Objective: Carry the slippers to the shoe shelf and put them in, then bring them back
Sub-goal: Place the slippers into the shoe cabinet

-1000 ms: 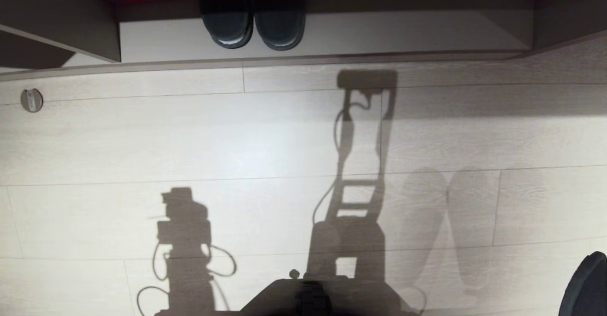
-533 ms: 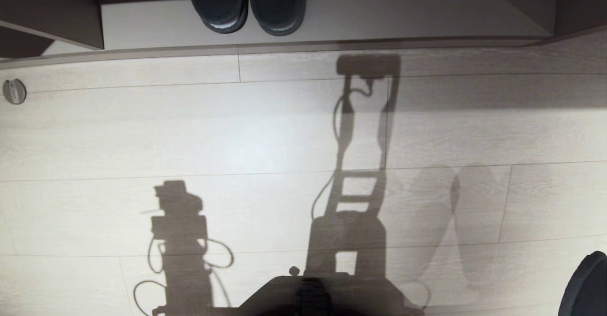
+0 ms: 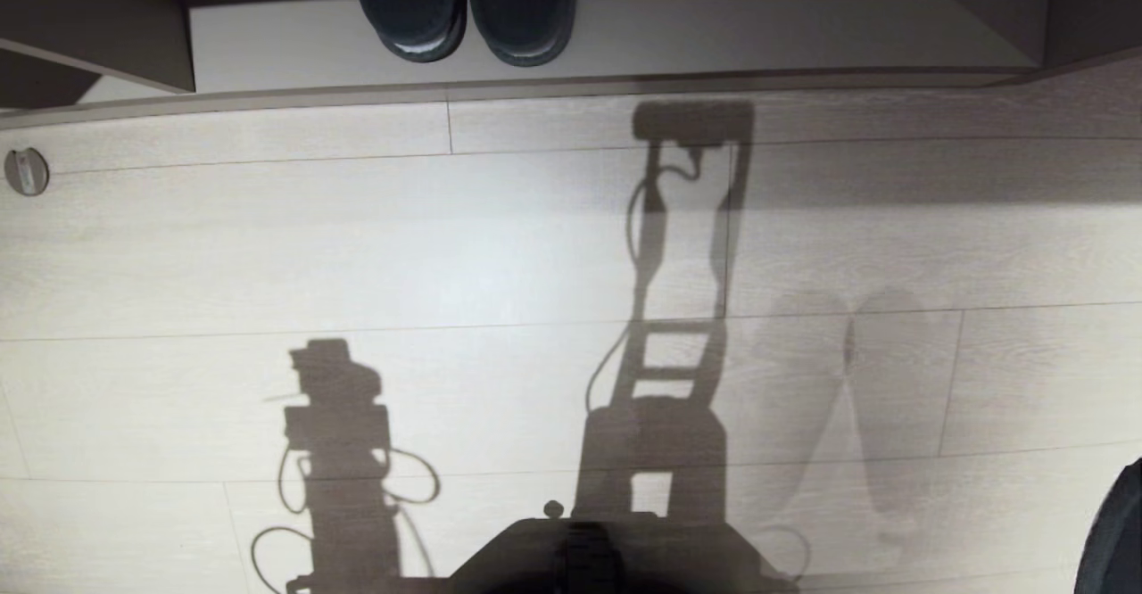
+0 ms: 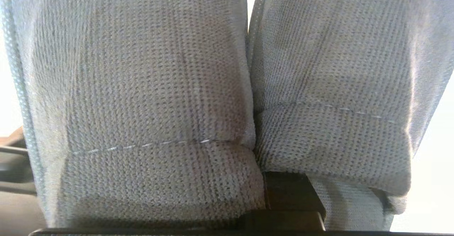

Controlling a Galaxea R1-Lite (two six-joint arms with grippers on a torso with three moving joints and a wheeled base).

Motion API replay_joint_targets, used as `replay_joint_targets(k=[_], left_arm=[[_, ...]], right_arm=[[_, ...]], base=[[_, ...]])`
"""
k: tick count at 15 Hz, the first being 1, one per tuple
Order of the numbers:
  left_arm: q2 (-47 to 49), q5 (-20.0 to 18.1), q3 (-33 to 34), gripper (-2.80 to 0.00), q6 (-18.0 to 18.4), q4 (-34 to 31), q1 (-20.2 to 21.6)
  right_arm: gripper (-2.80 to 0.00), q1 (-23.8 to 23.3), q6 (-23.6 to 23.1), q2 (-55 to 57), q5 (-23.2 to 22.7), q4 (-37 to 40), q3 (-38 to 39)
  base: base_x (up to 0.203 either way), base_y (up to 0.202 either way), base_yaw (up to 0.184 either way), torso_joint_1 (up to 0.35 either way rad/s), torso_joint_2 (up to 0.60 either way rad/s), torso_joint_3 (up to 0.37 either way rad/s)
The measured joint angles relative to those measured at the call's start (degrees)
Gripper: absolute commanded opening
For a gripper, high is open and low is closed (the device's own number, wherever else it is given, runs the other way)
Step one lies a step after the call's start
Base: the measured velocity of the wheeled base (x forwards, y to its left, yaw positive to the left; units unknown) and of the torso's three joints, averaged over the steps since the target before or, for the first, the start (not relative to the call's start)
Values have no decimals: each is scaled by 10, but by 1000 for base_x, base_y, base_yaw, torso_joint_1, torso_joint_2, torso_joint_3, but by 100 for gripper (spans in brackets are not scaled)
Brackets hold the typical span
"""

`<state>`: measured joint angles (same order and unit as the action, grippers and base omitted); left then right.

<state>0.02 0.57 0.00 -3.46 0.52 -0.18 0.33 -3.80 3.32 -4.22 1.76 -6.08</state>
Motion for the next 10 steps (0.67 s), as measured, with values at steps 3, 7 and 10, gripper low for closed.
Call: replay_joint_targets(k=[3, 7, 10], left_arm=[[0, 0, 0, -280, 0, 0, 0], [0, 0, 0, -280, 0, 0, 0], [0, 0, 0, -280, 0, 0, 0]], right_arm=[[-280, 2, 1, 97, -12, -33, -44], [-280, 6, -4, 297, -29, -179, -94], [-280, 17, -8, 450, -47, -257, -165]], base=[[0, 0, 0, 0, 0, 0], [0, 0, 0, 0, 0, 0], [0, 0, 0, 0, 0, 0]])
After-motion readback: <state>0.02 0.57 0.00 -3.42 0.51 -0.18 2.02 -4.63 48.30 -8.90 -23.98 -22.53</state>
